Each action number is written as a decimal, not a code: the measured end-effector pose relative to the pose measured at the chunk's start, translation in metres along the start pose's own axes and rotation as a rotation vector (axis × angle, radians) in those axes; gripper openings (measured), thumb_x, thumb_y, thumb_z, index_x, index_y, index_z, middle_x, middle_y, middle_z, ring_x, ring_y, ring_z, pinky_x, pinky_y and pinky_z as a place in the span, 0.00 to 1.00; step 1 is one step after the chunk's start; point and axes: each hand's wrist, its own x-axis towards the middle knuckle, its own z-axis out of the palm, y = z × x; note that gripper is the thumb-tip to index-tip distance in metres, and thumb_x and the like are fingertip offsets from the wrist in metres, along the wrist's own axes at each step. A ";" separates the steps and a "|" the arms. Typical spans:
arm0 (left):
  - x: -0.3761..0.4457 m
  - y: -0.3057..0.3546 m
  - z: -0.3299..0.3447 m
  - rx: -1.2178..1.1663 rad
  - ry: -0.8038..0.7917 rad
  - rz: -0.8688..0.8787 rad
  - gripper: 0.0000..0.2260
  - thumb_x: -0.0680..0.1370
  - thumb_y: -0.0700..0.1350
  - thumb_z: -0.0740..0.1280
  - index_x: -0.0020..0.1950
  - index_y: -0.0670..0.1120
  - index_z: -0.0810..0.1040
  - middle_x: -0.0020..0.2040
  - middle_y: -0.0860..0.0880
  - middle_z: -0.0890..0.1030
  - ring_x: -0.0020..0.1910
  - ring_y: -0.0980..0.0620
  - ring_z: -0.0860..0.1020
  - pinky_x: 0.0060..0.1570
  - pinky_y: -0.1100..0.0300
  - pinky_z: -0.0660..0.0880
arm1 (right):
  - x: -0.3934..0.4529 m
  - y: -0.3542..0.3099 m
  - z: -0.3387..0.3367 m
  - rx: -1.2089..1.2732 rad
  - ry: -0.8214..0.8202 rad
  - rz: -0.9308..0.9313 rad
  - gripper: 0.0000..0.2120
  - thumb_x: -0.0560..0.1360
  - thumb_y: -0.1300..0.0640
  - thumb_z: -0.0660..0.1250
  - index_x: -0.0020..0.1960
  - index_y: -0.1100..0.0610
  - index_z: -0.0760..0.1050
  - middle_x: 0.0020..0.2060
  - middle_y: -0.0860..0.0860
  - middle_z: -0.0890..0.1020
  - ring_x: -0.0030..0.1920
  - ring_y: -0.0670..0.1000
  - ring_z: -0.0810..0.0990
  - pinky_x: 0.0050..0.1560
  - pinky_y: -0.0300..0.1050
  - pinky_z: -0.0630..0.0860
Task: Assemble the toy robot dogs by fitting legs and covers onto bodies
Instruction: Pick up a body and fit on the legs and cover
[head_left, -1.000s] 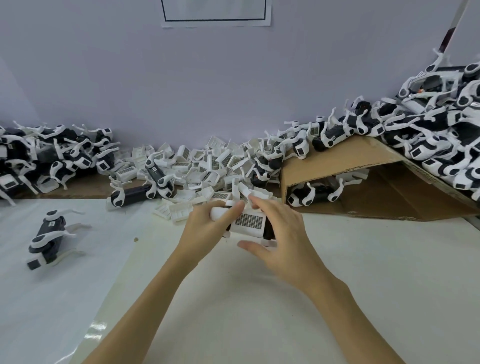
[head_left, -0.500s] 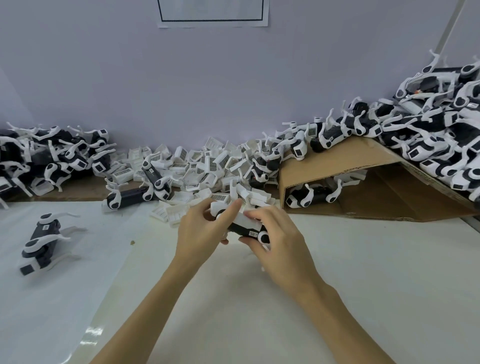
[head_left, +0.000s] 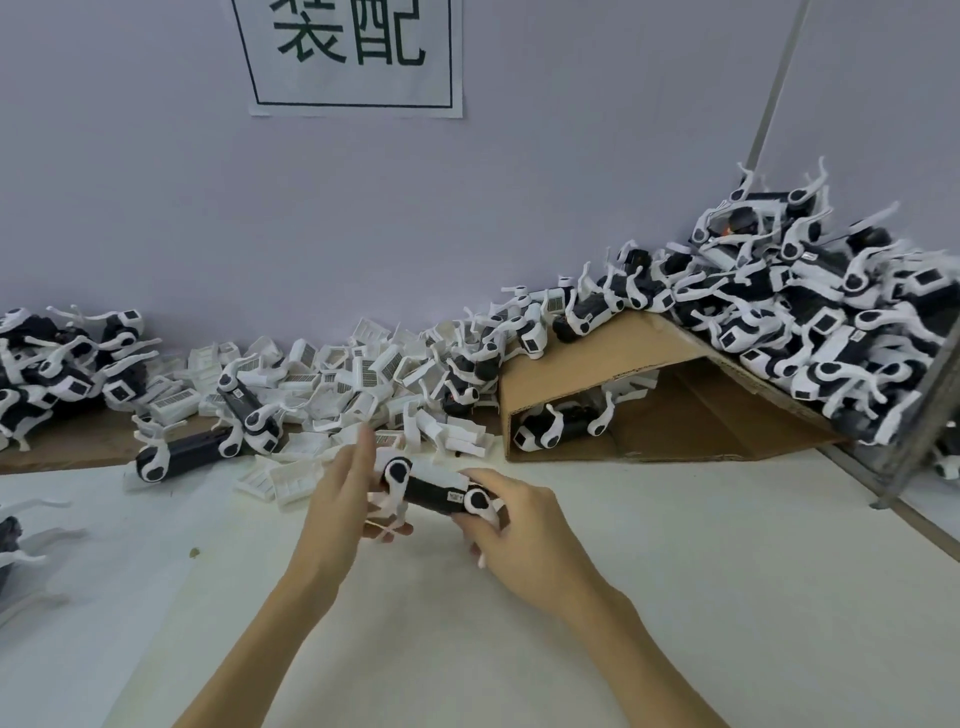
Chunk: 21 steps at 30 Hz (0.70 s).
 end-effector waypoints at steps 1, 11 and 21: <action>0.002 0.001 -0.002 -0.083 -0.004 -0.007 0.33 0.76 0.77 0.55 0.61 0.53 0.80 0.47 0.46 0.88 0.38 0.37 0.87 0.38 0.52 0.80 | 0.003 0.000 -0.004 0.140 -0.007 0.091 0.18 0.80 0.53 0.72 0.69 0.45 0.77 0.47 0.48 0.86 0.35 0.46 0.85 0.37 0.42 0.81; 0.023 -0.008 -0.027 -0.074 0.093 0.111 0.32 0.86 0.64 0.54 0.52 0.39 0.84 0.44 0.40 0.85 0.33 0.41 0.80 0.37 0.50 0.76 | 0.089 -0.042 -0.176 1.415 0.155 0.127 0.56 0.71 0.31 0.70 0.85 0.57 0.47 0.70 0.71 0.70 0.63 0.67 0.83 0.66 0.58 0.80; 0.028 -0.023 -0.036 0.511 0.350 0.272 0.09 0.86 0.49 0.65 0.47 0.51 0.80 0.43 0.55 0.84 0.38 0.50 0.81 0.41 0.52 0.74 | 0.029 -0.007 0.021 1.023 -0.325 0.359 0.21 0.84 0.48 0.65 0.62 0.65 0.81 0.51 0.62 0.85 0.48 0.57 0.86 0.48 0.46 0.82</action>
